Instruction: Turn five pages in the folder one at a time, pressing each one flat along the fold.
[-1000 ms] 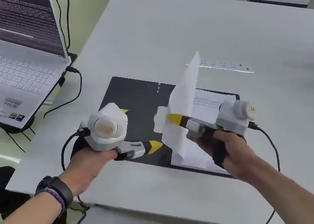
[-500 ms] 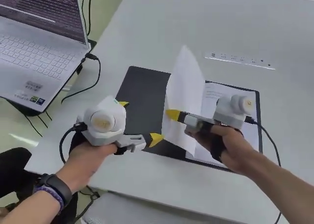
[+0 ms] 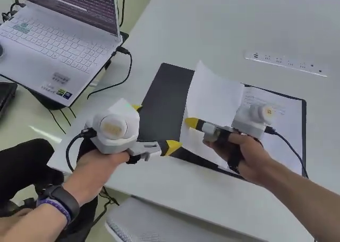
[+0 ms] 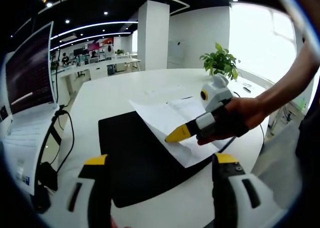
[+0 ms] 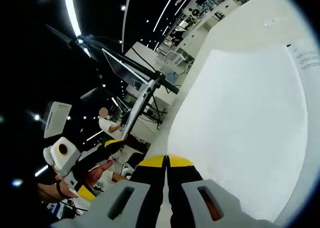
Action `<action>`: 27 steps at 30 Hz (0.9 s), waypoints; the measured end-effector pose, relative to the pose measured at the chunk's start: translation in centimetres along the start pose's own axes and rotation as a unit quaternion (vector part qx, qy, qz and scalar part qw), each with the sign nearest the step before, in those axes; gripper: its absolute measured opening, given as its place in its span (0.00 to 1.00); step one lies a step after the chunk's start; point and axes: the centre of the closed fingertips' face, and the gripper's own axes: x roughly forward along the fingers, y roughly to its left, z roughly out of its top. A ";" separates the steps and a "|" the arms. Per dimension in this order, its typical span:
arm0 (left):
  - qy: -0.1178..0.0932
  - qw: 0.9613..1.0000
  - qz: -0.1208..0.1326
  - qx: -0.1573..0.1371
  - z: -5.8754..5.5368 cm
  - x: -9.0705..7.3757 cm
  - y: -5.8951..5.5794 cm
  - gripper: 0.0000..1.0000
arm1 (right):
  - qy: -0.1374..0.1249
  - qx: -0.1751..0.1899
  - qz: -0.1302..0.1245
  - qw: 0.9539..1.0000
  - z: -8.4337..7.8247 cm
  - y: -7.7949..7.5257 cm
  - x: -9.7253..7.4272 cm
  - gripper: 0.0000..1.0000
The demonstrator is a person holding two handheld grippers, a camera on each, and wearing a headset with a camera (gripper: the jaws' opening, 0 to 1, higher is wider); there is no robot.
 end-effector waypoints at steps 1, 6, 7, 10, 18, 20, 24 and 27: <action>0.000 1.000 0.002 -0.003 -0.2 -0.2 0.1 0.83 | 0.002 0.009 -0.003 1.000 -0.3 -0.2 0.3 0.00; 0.003 1.000 0.007 -0.010 -0.9 -0.6 0.4 0.83 | 0.004 0.028 -0.014 0.999 -0.9 -0.8 1.3 0.00; 0.003 1.000 0.008 -0.011 -0.9 -0.7 0.4 0.83 | 0.005 0.030 -0.017 0.999 -0.8 -1.3 1.5 0.00; 0.002 1.000 0.011 -0.016 -1.0 -0.8 0.5 0.83 | 0.008 0.034 -0.023 0.999 -1.0 -1.5 1.7 0.00; 0.004 1.000 0.008 -0.021 -1.4 -0.6 0.6 0.83 | 0.030 0.037 -0.039 0.998 -1.7 -3.2 2.4 0.00; 0.005 1.000 0.007 -0.019 -1.4 -0.5 0.6 0.83 | 0.033 0.041 -0.047 0.997 -1.8 -4.1 2.7 0.00; 0.005 1.000 0.006 -0.020 -1.3 -0.3 0.6 0.83 | 0.037 0.044 -0.054 0.997 -1.9 -5.0 3.2 0.03; 0.006 1.000 0.006 -0.019 -1.3 -0.2 0.6 0.83 | 0.042 0.032 -0.056 0.997 -2.0 -5.2 3.7 0.05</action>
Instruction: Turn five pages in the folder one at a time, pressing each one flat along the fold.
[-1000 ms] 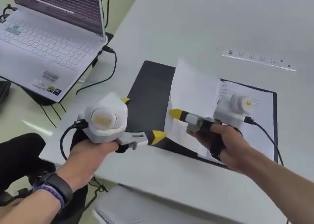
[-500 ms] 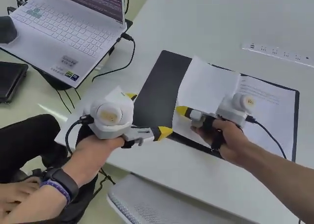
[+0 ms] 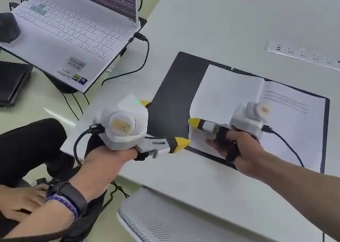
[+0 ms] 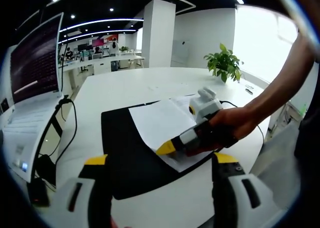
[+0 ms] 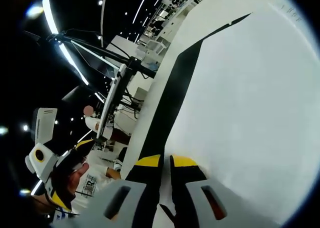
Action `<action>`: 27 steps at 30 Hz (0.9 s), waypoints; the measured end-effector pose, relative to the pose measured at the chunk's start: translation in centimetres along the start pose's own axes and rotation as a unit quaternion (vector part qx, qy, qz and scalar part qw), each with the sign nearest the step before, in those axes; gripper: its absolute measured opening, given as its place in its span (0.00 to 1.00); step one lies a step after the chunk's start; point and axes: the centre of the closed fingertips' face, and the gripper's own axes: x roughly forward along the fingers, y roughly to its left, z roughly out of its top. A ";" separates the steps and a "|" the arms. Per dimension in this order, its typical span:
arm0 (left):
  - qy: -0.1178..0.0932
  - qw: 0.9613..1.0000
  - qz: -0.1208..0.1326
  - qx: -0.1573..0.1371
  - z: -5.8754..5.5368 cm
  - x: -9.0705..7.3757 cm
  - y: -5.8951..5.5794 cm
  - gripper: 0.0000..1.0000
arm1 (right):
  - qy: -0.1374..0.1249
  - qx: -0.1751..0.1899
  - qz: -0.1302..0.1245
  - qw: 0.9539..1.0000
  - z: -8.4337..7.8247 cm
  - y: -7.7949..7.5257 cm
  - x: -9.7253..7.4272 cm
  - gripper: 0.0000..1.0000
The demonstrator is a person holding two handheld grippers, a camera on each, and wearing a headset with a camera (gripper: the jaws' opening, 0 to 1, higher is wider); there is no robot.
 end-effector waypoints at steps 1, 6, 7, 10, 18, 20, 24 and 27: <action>0.000 1.000 0.001 0.001 0.0 0.0 0.0 0.82 | 0.000 -0.002 -0.001 1.000 0.0 -0.1 0.1 0.05; 0.002 1.000 0.000 -0.001 -0.1 0.0 0.1 0.83 | -0.001 0.006 -0.001 1.000 0.2 -0.4 0.4 0.05; 0.003 1.000 0.000 -0.001 -0.1 0.0 0.1 0.82 | -0.001 0.003 0.003 1.000 0.1 -0.3 0.4 0.06; 0.004 1.000 -0.001 0.001 -0.1 0.0 0.1 0.83 | 0.001 0.001 0.008 1.000 0.2 -0.4 0.4 0.08; 0.007 1.000 -0.004 0.003 -0.2 0.4 0.0 0.82 | 0.001 0.001 0.017 1.000 0.0 0.1 0.4 0.12; 0.007 1.000 -0.006 0.004 -0.1 0.5 -0.1 0.81 | 0.000 0.002 0.020 1.000 0.0 0.2 0.4 0.14; 0.007 1.000 -0.007 0.011 -0.1 0.6 -0.2 0.76 | 0.000 0.008 0.027 1.000 -0.1 0.5 0.3 0.17; 0.008 1.000 -0.010 0.013 0.0 0.6 -0.3 0.72 | -0.002 0.014 0.035 0.999 0.1 0.7 0.1 0.22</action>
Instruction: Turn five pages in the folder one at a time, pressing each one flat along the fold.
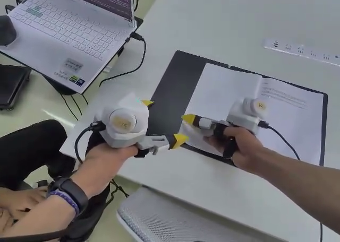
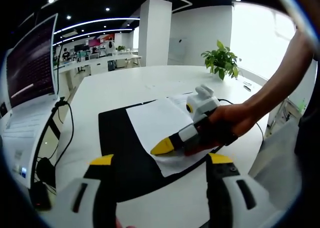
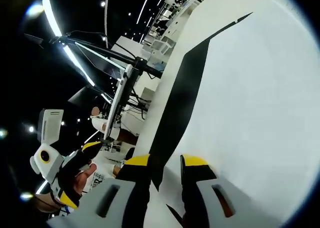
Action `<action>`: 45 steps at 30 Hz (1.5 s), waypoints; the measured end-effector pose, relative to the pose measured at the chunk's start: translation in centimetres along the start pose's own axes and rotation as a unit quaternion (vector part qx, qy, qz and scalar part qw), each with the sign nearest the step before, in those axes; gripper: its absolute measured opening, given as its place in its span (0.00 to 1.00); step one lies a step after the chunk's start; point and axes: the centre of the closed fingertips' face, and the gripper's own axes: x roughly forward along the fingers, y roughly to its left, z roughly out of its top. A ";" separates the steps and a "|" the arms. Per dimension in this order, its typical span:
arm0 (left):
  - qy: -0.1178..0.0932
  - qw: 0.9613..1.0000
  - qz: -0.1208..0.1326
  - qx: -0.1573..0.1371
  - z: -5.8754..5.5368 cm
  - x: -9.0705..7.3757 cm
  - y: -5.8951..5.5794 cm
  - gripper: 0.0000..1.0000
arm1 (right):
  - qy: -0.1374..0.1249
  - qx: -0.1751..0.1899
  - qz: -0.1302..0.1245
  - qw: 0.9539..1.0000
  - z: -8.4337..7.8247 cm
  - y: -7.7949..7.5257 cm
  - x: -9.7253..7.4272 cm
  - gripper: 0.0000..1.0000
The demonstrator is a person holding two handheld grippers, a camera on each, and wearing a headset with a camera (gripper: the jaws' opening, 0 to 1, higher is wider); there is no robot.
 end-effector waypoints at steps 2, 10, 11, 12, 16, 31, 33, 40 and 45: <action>0.003 1.000 -0.002 0.001 -0.1 0.2 0.0 0.71 | -0.001 -0.004 0.002 1.000 0.2 0.1 -0.3 0.25; 0.002 1.000 -0.017 0.015 0.7 1.9 -0.8 0.45 | -0.036 -0.024 0.006 0.999 3.4 0.4 -3.1 0.26; 0.003 1.000 -0.020 0.019 0.7 2.3 -0.9 0.42 | -0.040 -0.024 0.006 0.999 3.8 0.2 -3.5 0.26; 0.002 1.000 -0.023 0.019 0.7 2.7 -1.0 0.39 | -0.045 -0.025 0.004 0.999 4.3 0.2 -4.1 0.26; 0.013 0.999 -0.032 0.021 0.4 4.2 -1.4 0.32 | -0.061 -0.039 0.001 0.997 6.1 -0.4 -5.9 0.26; 0.072 0.997 -0.034 0.011 -4.9 8.6 -1.7 0.08 | -0.109 -0.057 -0.013 0.992 7.5 -0.5 -12.2 0.23; 0.079 0.996 -0.034 0.008 -5.6 8.9 -1.7 0.07 | -0.110 -0.055 -0.017 0.992 7.2 -0.6 -12.7 0.23; 0.101 0.994 -0.036 0.029 -7.1 9.2 -1.8 0.00 | -0.118 -0.055 -0.027 0.991 7.0 -1.1 -14.2 0.22; 0.097 0.995 -0.031 0.016 -7.0 9.0 -1.6 0.00 | -0.119 -0.068 -0.038 0.990 7.2 -1.7 -15.1 0.21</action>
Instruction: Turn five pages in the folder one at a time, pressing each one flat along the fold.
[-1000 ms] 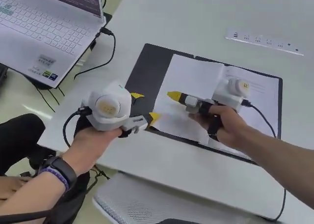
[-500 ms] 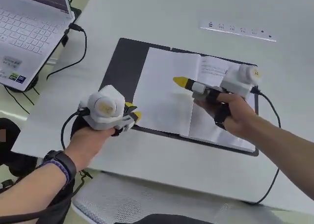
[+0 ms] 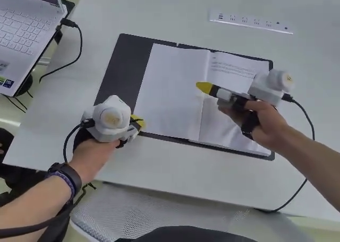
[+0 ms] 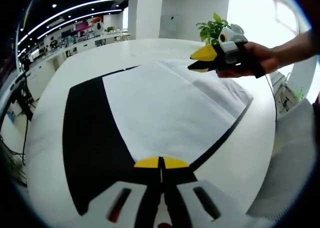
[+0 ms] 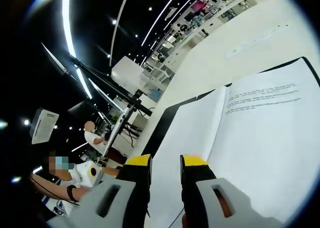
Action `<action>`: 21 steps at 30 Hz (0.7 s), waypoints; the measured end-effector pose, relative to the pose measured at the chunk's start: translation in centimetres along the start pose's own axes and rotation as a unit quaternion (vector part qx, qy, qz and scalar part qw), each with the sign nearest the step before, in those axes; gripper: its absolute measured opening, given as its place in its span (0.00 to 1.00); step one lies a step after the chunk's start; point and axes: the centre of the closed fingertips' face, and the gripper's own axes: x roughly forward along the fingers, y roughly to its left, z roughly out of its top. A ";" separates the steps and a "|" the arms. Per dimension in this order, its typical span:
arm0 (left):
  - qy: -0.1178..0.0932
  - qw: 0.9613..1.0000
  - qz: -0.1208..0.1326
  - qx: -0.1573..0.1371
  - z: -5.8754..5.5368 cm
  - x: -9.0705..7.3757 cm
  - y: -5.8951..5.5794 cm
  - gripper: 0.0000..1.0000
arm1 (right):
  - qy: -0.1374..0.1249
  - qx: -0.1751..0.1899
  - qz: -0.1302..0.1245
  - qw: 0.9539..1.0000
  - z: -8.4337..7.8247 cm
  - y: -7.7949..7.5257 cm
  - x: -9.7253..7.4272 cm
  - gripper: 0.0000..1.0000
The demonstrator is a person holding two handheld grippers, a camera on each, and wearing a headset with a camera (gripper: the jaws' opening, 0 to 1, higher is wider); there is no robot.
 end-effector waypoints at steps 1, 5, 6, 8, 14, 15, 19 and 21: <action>-0.001 1.000 0.001 0.006 0.0 0.0 0.0 0.00 | -0.002 -0.002 -0.002 1.000 0.3 -0.3 -0.1 0.20; -0.001 1.000 0.007 0.017 -0.1 0.0 0.0 0.00 | -0.014 -0.013 -0.009 1.000 1.3 -1.2 -0.3 0.18; -0.001 1.000 0.007 0.016 0.0 0.0 0.0 0.00 | -0.013 -0.018 -0.010 1.000 1.5 -1.3 -0.3 0.16; -0.001 1.000 0.007 0.014 0.0 0.0 0.0 0.00 | -0.013 -0.032 -0.013 0.999 1.9 -1.6 -0.2 0.15; -0.005 1.000 0.006 0.011 -0.1 0.1 0.0 0.00 | -0.001 -0.062 -0.014 0.998 2.9 -2.8 0.7 0.12; -0.005 1.000 0.006 0.011 -0.1 0.1 0.0 0.00 | 0.003 -0.068 -0.015 0.998 2.9 -3.0 0.9 0.12; -0.003 1.000 0.006 0.018 -0.1 0.2 0.0 0.00 | -0.002 -0.074 -0.020 0.997 3.2 -4.2 1.7 0.10; -0.001 1.000 0.008 0.021 -0.1 0.2 0.0 0.00 | -0.009 -0.070 -0.021 0.997 3.5 -4.7 2.1 0.09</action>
